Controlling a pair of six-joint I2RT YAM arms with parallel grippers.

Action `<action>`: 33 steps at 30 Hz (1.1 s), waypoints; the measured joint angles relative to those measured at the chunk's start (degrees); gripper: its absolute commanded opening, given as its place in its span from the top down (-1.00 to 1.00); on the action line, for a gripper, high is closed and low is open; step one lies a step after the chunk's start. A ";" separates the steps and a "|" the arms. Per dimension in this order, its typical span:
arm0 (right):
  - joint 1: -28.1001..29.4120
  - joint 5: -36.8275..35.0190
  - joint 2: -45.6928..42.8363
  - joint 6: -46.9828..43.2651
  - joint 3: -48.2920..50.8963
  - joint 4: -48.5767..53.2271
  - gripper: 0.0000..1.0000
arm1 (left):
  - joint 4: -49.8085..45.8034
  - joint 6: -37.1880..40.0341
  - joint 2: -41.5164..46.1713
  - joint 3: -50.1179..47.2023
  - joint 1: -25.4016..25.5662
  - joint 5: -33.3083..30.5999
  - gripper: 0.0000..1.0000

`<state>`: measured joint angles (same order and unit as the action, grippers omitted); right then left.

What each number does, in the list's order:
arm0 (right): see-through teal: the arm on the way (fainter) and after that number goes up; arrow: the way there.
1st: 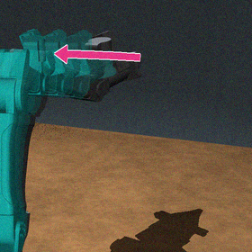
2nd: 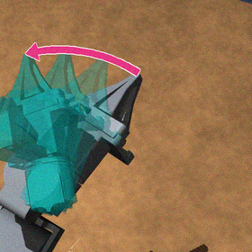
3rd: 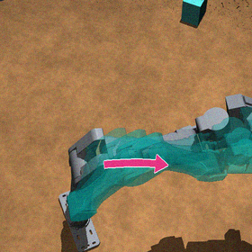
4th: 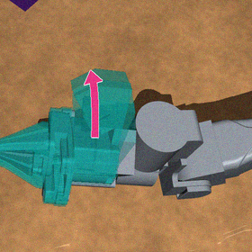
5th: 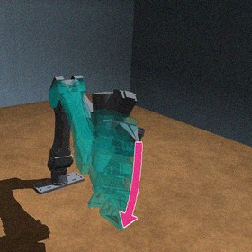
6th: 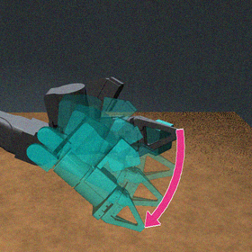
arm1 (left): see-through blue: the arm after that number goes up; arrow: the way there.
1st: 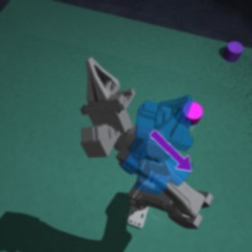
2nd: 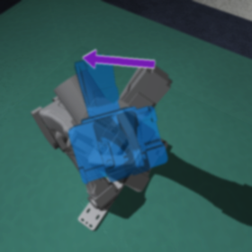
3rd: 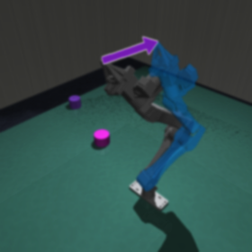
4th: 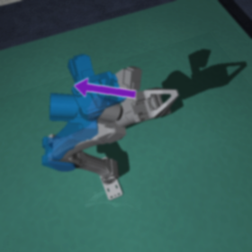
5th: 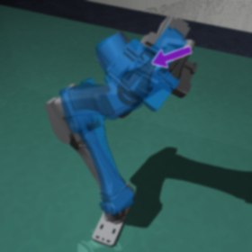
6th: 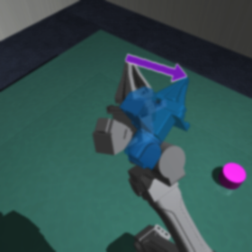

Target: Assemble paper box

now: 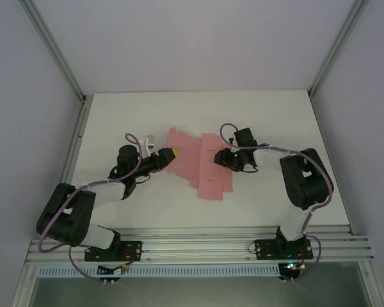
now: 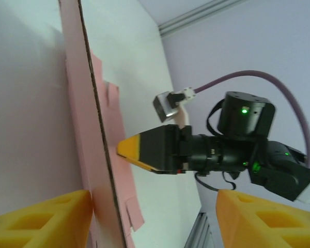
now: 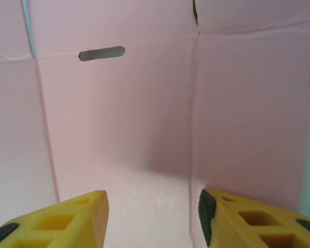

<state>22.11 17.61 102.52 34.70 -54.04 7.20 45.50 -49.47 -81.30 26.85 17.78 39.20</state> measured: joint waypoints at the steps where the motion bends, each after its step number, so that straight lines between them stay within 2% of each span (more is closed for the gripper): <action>1: 0.00 0.00 0.00 -0.02 0.00 0.00 -0.05 | -0.17 0.07 0.07 0.20 0.00 0.24 -0.13; 7: 0.00 -0.20 -0.28 -0.04 0.39 -0.44 -0.10 | -15.37 6.34 3.15 4.35 0.02 -3.21 0.23; 10: 0.02 -0.61 -0.98 -0.66 1.18 -1.53 -0.14 | -24.30 10.45 5.49 6.86 0.13 -6.82 1.00; 16: 0.07 -0.28 -5.05 -2.49 4.02 -0.68 -0.42 | -30.58 14.82 6.51 7.85 0.13 -9.66 1.00; 18: 0.07 -0.57 -8.24 -3.15 5.64 0.92 -0.59 | -29.68 14.88 6.54 7.32 0.24 -8.92 1.00; 21: -1.62 -0.37 -15.76 -4.07 8.98 1.88 -0.64 | -25.75 14.56 6.78 5.75 0.33 -8.13 1.00; 23: -5.05 1.64 -21.31 -3.96 11.58 0.85 -0.66 | -22.43 14.05 7.58 4.39 0.33 -6.78 1.00; 28: -16.11 10.21 -27.69 -2.49 19.47 -8.70 -0.72 | -15.69 12.76 10.88 3.56 0.33 -1.27 1.00; 33: -18.71 17.51 -25.94 0.61 26.62 -20.68 -0.71 | -11.61 11.43 14.78 3.54 0.33 0.85 1.00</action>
<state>3.40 35.11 76.58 35.31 -27.42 -13.47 33.89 -38.04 -66.52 30.39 18.11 40.05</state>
